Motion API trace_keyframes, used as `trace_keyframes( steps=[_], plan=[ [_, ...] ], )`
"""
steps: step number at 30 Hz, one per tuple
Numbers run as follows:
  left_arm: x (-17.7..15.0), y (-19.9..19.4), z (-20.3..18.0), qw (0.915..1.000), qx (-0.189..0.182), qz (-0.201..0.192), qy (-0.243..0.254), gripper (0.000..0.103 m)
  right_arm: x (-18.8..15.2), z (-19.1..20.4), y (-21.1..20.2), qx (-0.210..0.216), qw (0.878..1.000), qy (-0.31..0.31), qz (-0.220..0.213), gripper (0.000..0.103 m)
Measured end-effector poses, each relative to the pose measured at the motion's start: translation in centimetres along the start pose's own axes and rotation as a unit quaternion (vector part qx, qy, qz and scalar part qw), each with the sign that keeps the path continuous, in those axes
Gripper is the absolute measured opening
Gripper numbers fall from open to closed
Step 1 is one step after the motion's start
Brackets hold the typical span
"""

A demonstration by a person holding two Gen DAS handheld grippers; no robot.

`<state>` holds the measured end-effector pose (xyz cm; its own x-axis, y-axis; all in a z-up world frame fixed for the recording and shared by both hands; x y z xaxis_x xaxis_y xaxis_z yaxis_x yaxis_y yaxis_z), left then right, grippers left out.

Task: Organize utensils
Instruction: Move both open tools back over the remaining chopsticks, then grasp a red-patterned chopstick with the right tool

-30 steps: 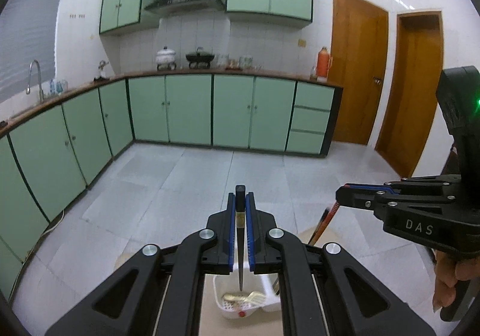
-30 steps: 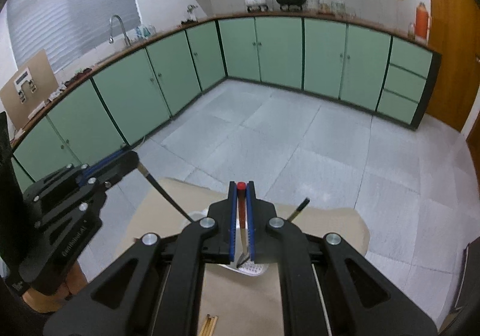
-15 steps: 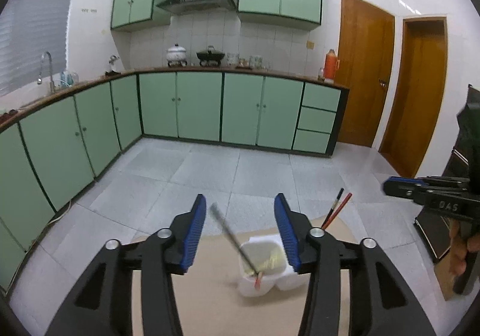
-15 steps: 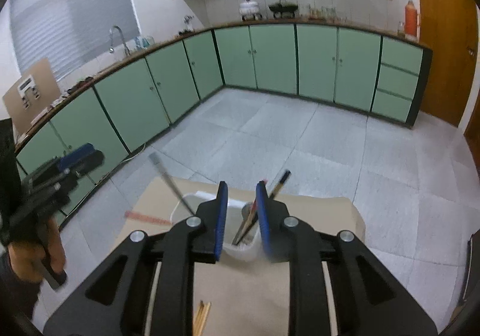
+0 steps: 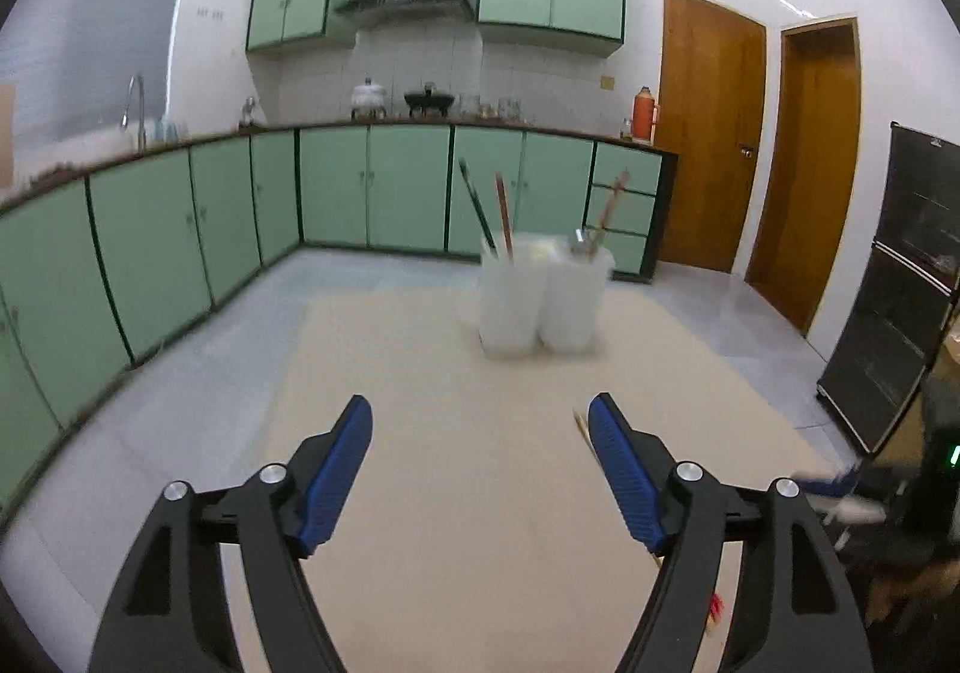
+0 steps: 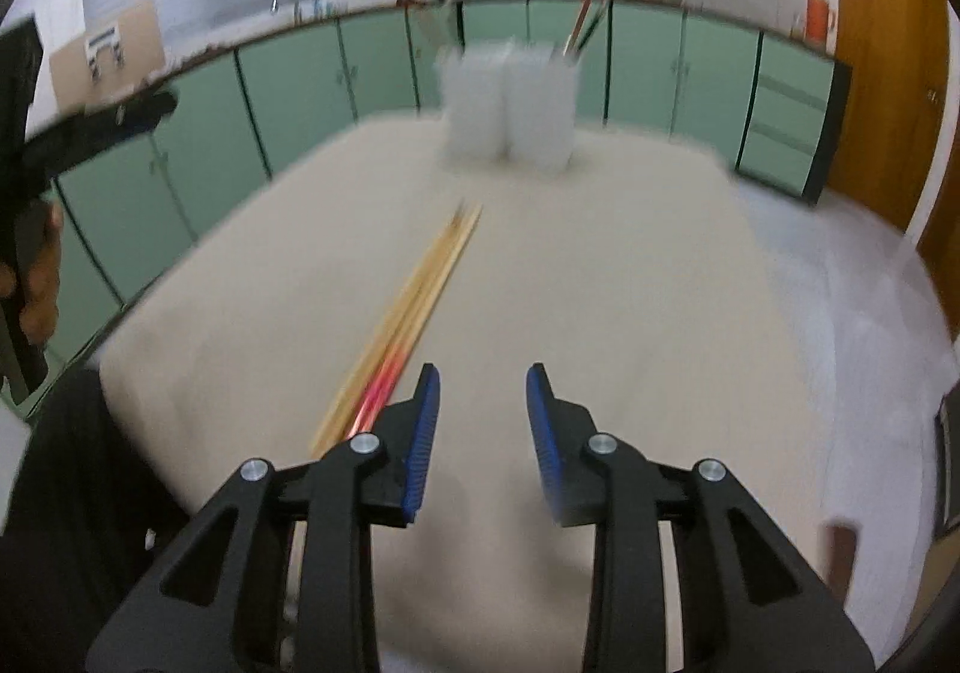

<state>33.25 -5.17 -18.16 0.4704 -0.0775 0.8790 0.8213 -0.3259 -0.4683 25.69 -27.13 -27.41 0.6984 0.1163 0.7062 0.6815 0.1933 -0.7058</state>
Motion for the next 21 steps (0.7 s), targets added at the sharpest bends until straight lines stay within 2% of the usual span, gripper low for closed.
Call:
trace_keyframes(
  steps=[2, 5, 13, 16, 18, 21],
  plan=[
    [-2.1, -0.9, -0.5, 1.0000, 0.006, 0.000, -0.007, 0.073, -2.7, 1.9, 0.7, 0.000, 1.000, -0.012, 0.017, 0.031],
    [-3.9, -1.8, -1.0, 0.9995, 0.002, 0.004, -0.030, 0.074, -4.4, 4.4, 1.3, -0.005, 0.999, -0.045, 0.020, 0.032],
    [-7.7, -1.5, -1.6, 0.9992, 0.000, 0.032, -0.022, 0.074, -3.2, 6.3, 2.7, 0.003, 0.997, -0.073, 0.009, 0.033],
    [-8.3, -1.6, -1.3, 0.9990, -0.003, 0.036, -0.026, 0.074, -2.9, 5.5, 2.9, 0.005, 0.998, -0.061, 0.007, 0.022],
    [-8.7, -1.4, -1.6, 0.9989, -0.008, 0.043, -0.020, 0.074, -2.9, 4.7, 2.8, 0.003, 0.999, -0.049, 0.006, 0.009],
    [-9.6, -0.9, -2.7, 0.9983, -0.021, 0.054, -0.011, 0.074, -2.8, 3.6, 2.7, -0.001, 0.999, -0.041, 0.006, 0.008]
  ],
)
Point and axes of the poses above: each gripper's, at about its wrist camera, not at the fingertips, and y roughly the way its jaws point, z to its left, x to its top, the point moved 7 cm from there along y, roughly the way its jaws point, and after that the axes turned 1 degree about -y, right-handed, at the moved point
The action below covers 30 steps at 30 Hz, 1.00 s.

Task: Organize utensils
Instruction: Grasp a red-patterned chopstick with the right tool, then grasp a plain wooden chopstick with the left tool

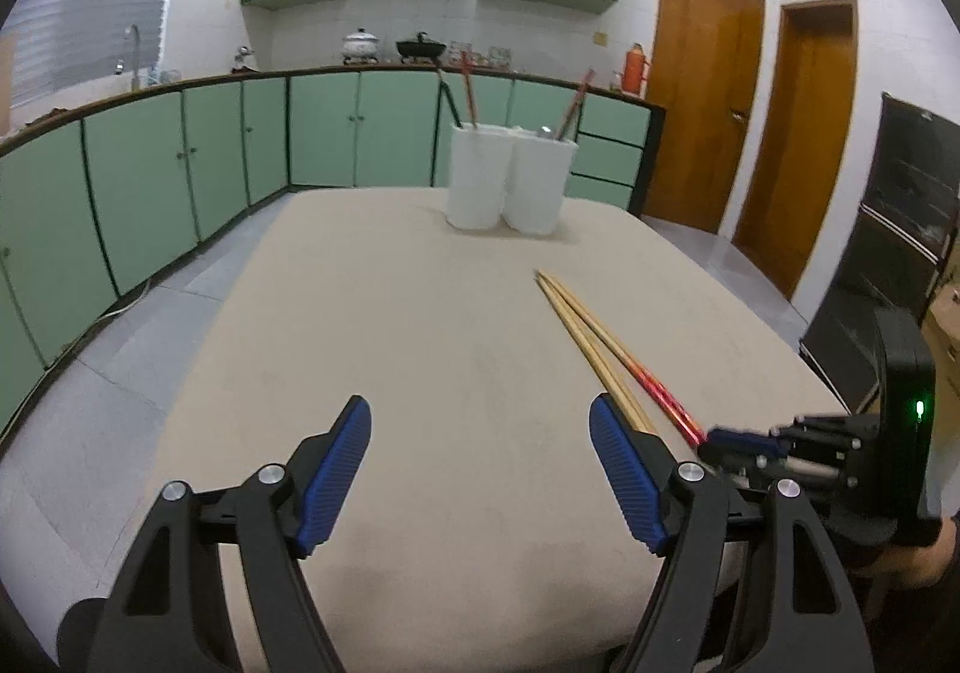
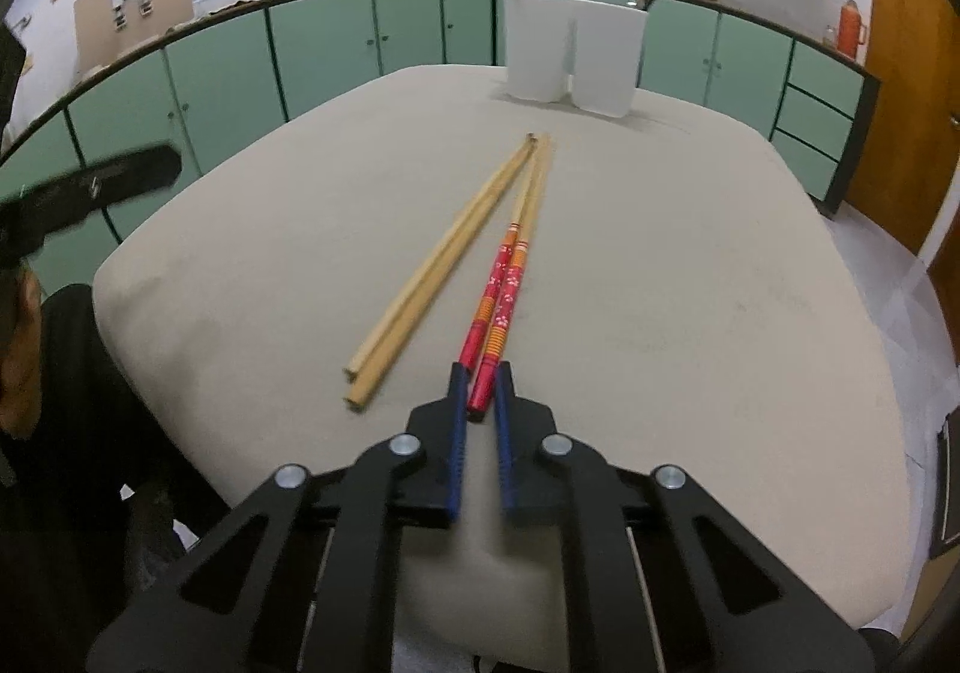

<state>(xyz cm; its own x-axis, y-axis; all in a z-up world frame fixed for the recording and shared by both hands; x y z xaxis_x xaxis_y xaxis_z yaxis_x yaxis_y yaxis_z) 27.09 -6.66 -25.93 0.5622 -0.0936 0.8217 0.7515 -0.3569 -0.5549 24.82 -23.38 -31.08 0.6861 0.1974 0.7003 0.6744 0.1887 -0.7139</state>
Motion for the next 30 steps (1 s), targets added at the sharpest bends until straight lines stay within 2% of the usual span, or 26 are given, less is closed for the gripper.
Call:
trace_keyframes(
  steps=[10, 17, 22, 26, 30],
  plan=[
    [-3.5, 3.1, -5.8, 0.9950, -0.037, 0.052, 0.077, 0.073, -0.8, -3.9, -0.8, -0.025, 0.999, 0.036, 0.002, 0.007],
    [-4.8, 5.2, -7.9, 0.9894, -0.034, 0.082, 0.115, 0.070, -1.2, -4.3, -0.8, -0.009, 0.999, 0.048, 0.002, 0.010],
    [-5.1, 5.9, -8.2, 0.9880, -0.034, 0.088, 0.123, 0.070, -1.2, -4.3, -0.6, -0.005, 0.999, 0.044, 0.002, 0.010],
    [-4.6, 6.2, -7.9, 0.9902, -0.026, 0.087, 0.106, 0.070, -1.2, -4.1, -0.6, -0.004, 0.999, 0.040, 0.002, 0.011],
    [-4.1, 6.5, -7.0, 0.9924, -0.004, 0.082, 0.091, 0.068, -1.0, -4.0, -0.5, -0.007, 0.999, 0.035, 0.001, 0.011]
  ],
)
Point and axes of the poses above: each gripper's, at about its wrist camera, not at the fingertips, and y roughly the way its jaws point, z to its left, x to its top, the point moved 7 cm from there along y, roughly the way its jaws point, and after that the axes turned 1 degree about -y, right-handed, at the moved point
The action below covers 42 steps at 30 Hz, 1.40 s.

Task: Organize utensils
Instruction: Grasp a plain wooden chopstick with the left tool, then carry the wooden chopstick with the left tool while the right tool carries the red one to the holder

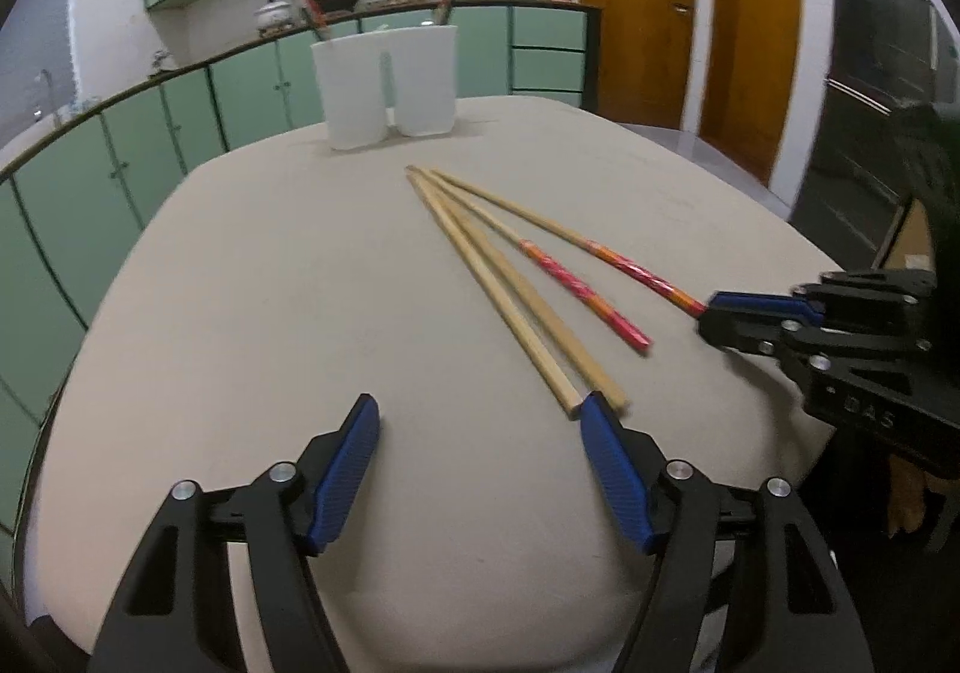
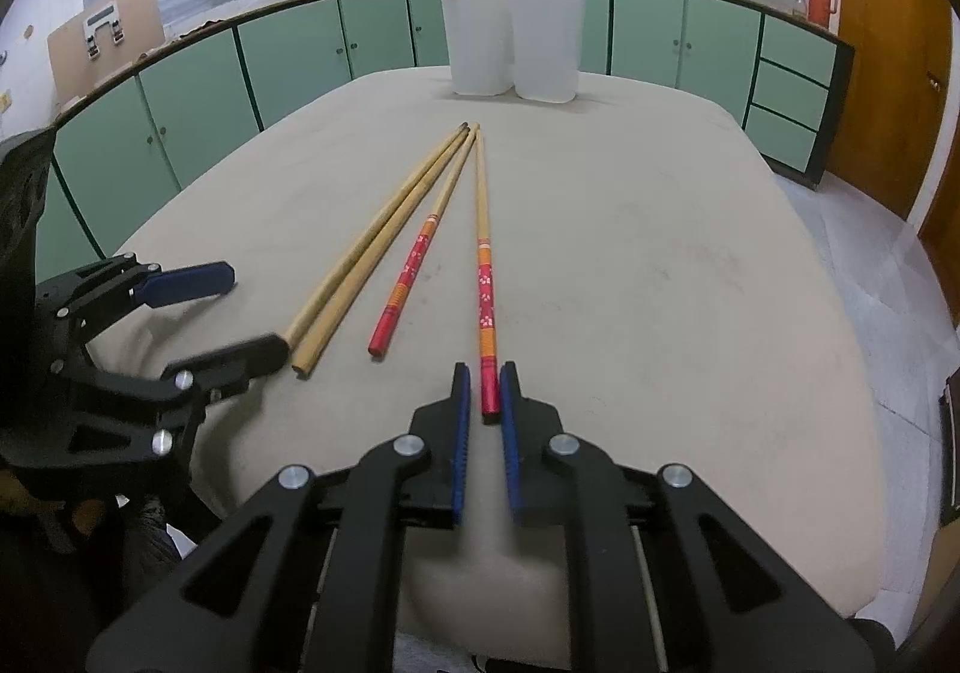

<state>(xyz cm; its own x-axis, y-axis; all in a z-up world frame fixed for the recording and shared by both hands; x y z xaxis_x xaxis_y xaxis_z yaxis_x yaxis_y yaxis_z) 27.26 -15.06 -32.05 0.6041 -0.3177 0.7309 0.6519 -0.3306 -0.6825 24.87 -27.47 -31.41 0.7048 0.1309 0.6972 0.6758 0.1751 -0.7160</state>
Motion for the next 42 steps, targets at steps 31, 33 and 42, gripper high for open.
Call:
trace_keyframes(
  steps=[31, 33, 42],
  plan=[
    [0.5, 0.1, 3.8, 0.9956, 0.058, -0.019, -0.071, 0.016, -0.5, 1.1, -0.5, -0.079, 0.996, 0.006, -0.027, 0.010],
    [0.5, 0.2, 3.4, 0.9963, 0.060, -0.020, -0.058, 0.020, -0.6, 0.9, -0.5, -0.082, 0.996, 0.008, -0.027, 0.014],
    [0.7, 0.4, 3.7, 0.9963, 0.035, -0.022, -0.076, 0.007, -0.3, 1.0, -0.3, -0.074, 0.997, 0.008, -0.018, 0.006]
  ],
)
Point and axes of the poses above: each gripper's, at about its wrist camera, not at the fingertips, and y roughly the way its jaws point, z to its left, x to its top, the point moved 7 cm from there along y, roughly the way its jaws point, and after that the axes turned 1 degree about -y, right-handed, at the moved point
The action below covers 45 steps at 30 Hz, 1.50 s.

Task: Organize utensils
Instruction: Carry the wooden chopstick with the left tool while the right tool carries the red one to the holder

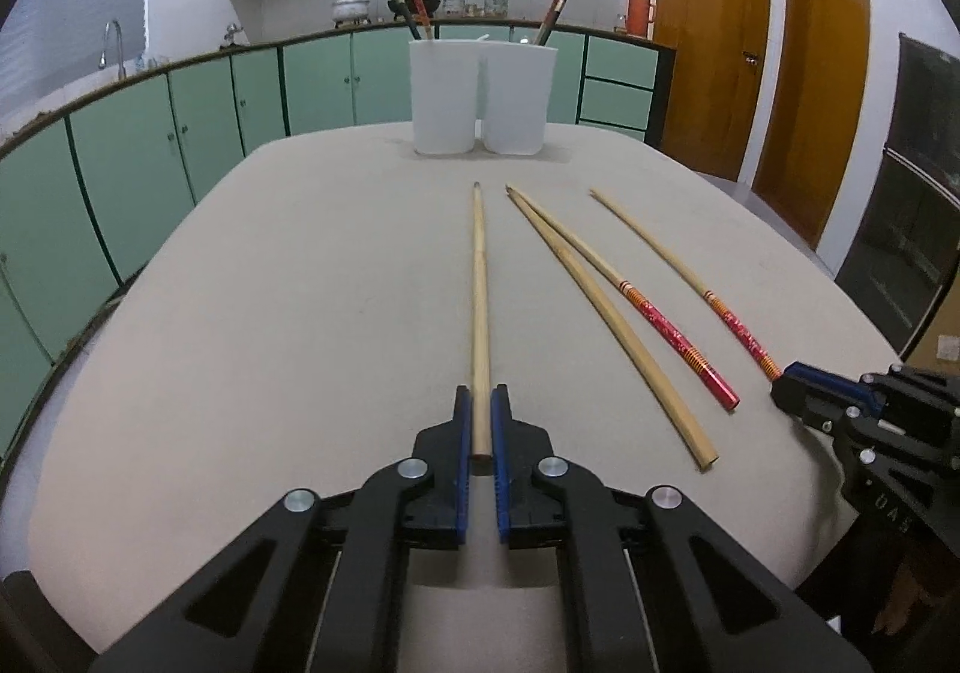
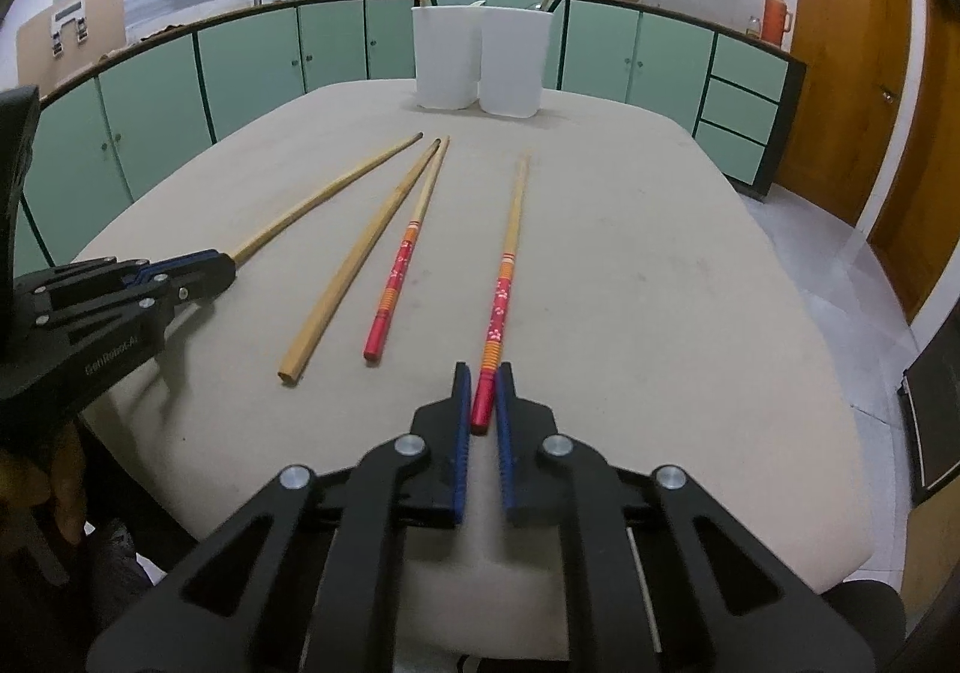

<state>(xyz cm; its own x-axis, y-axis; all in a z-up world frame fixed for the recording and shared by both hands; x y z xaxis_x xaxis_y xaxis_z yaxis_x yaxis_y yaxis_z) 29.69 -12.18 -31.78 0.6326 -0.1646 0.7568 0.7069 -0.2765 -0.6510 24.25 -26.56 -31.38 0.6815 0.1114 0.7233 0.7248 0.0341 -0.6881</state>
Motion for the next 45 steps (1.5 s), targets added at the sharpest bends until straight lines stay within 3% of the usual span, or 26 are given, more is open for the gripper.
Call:
trace_keyframes(
  steps=[8, 14, 21, 27, 45],
  plan=[
    [2.4, -3.2, 0.7, 0.9993, -0.007, 0.008, -0.035, 0.006, 2.2, -0.8, -3.4, 0.018, 0.999, 0.026, -0.010, 0.005],
    [6.5, -7.0, 0.9, 0.9996, -0.005, -0.014, -0.023, 0.006, 7.2, -0.9, -7.3, 0.032, 0.999, 0.005, -0.042, 0.005],
    [10.5, -9.7, 0.7, 0.9992, -0.009, -0.040, -0.005, 0.006, 13.2, -0.6, -9.2, 0.053, 0.996, -0.031, -0.064, 0.005],
    [13.3, -10.4, 0.7, 0.9987, -0.013, -0.047, 0.011, 0.006, 17.1, -0.5, -8.8, 0.065, 0.995, -0.053, -0.056, 0.005],
    [19.8, -7.6, 1.0, 0.9984, -0.048, -0.014, 0.025, 0.006, 26.3, 0.4, -4.8, 0.089, 0.991, -0.104, -0.004, 0.005]
  ],
)
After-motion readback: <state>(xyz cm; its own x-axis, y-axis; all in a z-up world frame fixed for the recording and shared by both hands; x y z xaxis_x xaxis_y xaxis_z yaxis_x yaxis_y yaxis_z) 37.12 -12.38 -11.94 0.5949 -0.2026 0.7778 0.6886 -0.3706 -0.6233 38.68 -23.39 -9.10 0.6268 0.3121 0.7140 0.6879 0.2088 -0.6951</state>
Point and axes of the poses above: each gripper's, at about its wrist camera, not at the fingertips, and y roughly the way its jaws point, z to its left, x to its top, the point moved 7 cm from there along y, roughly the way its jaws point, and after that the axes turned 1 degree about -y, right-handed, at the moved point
